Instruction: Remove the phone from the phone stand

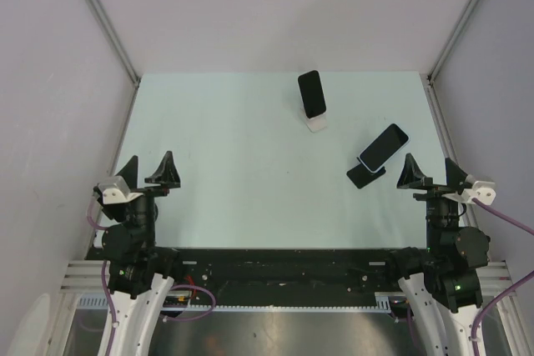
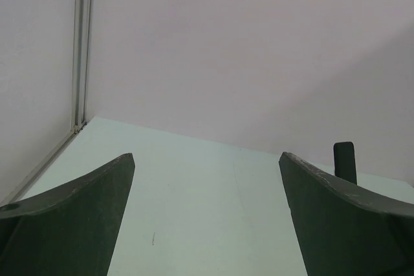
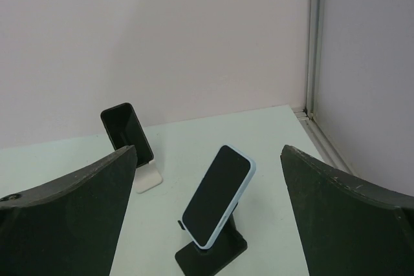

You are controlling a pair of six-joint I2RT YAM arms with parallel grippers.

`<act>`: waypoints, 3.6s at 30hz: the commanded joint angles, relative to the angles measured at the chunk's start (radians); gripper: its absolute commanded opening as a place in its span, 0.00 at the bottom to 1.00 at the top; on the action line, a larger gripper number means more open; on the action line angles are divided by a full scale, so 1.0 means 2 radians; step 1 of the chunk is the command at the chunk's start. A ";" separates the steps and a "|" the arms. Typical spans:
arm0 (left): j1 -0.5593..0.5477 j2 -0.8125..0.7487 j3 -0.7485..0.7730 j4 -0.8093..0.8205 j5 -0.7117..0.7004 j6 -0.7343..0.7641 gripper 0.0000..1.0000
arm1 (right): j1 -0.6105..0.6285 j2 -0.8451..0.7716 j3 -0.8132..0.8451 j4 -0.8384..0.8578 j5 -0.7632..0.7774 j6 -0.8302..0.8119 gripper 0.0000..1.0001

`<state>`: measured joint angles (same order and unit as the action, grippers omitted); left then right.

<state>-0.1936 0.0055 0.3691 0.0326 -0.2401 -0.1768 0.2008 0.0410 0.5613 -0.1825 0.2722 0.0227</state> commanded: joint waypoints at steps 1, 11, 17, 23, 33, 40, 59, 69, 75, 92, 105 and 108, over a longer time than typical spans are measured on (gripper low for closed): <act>0.004 -0.073 0.016 0.005 -0.013 -0.014 1.00 | -0.001 -0.006 0.019 0.002 0.012 -0.001 1.00; 0.004 -0.049 0.049 -0.031 0.002 -0.038 1.00 | 0.012 -0.005 0.018 -0.002 0.023 0.003 1.00; 0.003 0.013 0.126 -0.150 -0.013 -0.056 1.00 | 0.029 -0.006 0.016 -0.005 0.030 0.004 1.00; 0.004 0.089 0.215 -0.261 -0.036 -0.070 1.00 | 0.050 -0.006 0.016 -0.005 0.031 0.004 1.00; 0.004 0.196 0.332 -0.425 -0.129 -0.096 1.00 | 0.069 -0.006 0.016 -0.009 0.030 0.006 1.00; 0.004 0.253 0.424 -0.542 -0.224 -0.109 1.00 | 0.082 -0.006 0.018 -0.012 0.028 0.008 1.00; 0.021 0.322 0.398 -0.608 -0.303 -0.152 1.00 | 0.128 -0.006 0.024 -0.018 0.029 0.011 1.00; 0.033 0.332 0.368 -0.584 -0.345 -0.141 1.00 | 0.134 -0.006 0.025 -0.020 0.029 0.011 1.00; 0.050 0.336 0.337 -0.546 -0.324 -0.135 1.00 | 0.135 -0.007 0.025 -0.021 0.029 0.010 1.00; 0.090 0.329 0.277 -0.479 -0.314 -0.134 0.98 | 0.142 -0.006 0.025 -0.023 0.033 0.009 1.00; 0.095 0.318 0.261 -0.464 -0.329 -0.134 0.90 | 0.148 -0.006 0.025 -0.024 0.034 0.008 1.00; 0.095 0.312 0.263 -0.462 -0.324 -0.128 0.85 | 0.148 -0.006 0.025 -0.024 0.034 0.008 1.00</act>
<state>-0.0132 0.6468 0.8955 -0.9257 -0.8719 -0.4282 0.4908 0.0399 0.5728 -0.2356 0.3279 0.0338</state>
